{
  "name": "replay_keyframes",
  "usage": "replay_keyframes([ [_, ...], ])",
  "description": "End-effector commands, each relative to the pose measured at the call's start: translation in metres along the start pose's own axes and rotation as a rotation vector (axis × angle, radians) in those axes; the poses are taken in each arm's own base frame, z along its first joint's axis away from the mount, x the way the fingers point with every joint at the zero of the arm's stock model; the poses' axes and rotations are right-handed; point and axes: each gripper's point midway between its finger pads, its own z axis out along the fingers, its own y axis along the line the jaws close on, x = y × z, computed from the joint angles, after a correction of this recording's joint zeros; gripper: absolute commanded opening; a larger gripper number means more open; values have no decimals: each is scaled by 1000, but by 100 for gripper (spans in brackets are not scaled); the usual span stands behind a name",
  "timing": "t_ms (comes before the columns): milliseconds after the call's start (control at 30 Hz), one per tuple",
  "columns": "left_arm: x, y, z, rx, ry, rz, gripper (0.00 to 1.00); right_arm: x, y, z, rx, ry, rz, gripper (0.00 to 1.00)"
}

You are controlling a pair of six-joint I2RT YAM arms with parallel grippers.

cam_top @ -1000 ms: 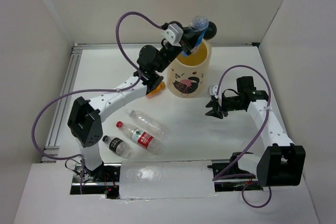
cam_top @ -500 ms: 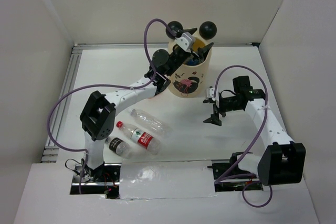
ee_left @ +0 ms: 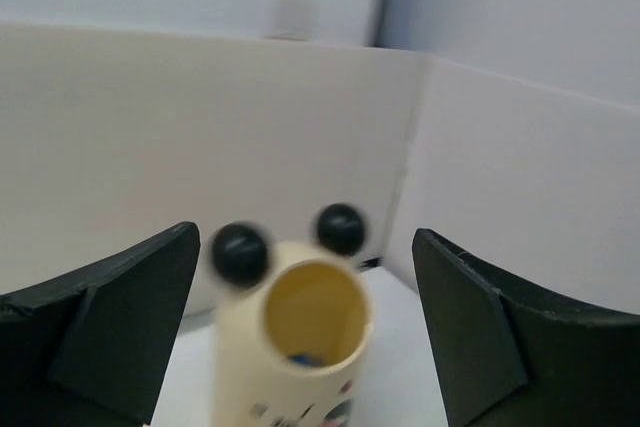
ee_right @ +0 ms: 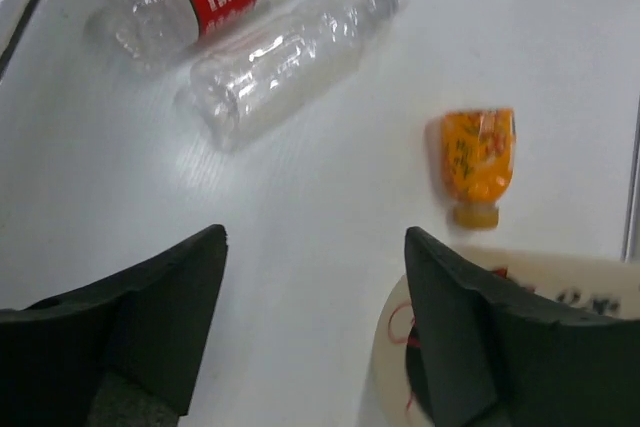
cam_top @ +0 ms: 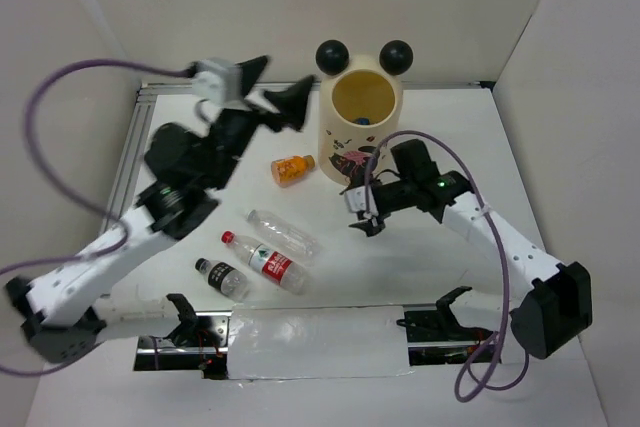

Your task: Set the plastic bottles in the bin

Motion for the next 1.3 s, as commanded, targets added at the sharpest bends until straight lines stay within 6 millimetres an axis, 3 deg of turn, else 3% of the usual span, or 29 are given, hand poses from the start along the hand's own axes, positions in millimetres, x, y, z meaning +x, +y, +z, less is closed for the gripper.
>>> replay_keyframes([
  [0, 30, 101, -94, -502, 242, -13, 100, -22, -43, 30, 67, 60, -177, 81],
  [67, 60, 121, -144, -609, 352, -25, 100, -30, -50, 57, 97, 128, -233, 91],
  [100, 61, 134, -164, -685, 355, -34, 100, -36, -65, 67, 156, 132, -253, 91],
  [133, 57, 138, -186, -720, 333, -107, 100, -33, -65, 89, 139, 154, -265, 93],
  [200, 71, 143, -216, -765, 403, -123, 100, -23, -81, 103, 181, 218, -258, 94],
  [267, 69, 147, -236, -819, 384, -206, 100, -11, -99, 128, 186, 275, -258, 94],
  [333, 80, 148, -256, -858, 425, -247, 100, 2, -117, 150, 193, 316, -238, 94],
  [400, 84, 146, -265, -857, 440, -283, 100, 16, -133, 169, 193, 361, -213, 94],
  [500, 94, 147, -277, -867, 459, -289, 100, 33, -150, 182, 209, 410, -193, 94],
  [600, 97, 147, -284, -860, 467, -293, 100, 57, -155, 197, 178, 470, -179, 94],
  [767, 98, 147, -296, -851, 472, -298, 100, 95, -147, 214, 71, 540, -179, 94],
  [967, 115, 144, -310, -866, 536, -323, 100, 139, -139, 215, -21, 608, -178, 93],
  [1067, 123, 141, -315, -871, 564, -341, 100, 157, -134, 212, -86, 628, -152, 88],
  [1133, 132, 141, -319, -890, 579, -351, 100, 156, -126, 211, -132, 596, -129, 79],
  [1167, 132, 141, -319, -894, 573, -365, 100, 155, -131, 209, -128, 573, -130, 74],
  [1267, 149, 141, -329, -964, 624, -392, 100, 118, -130, 207, -160, 446, -116, 56],
])
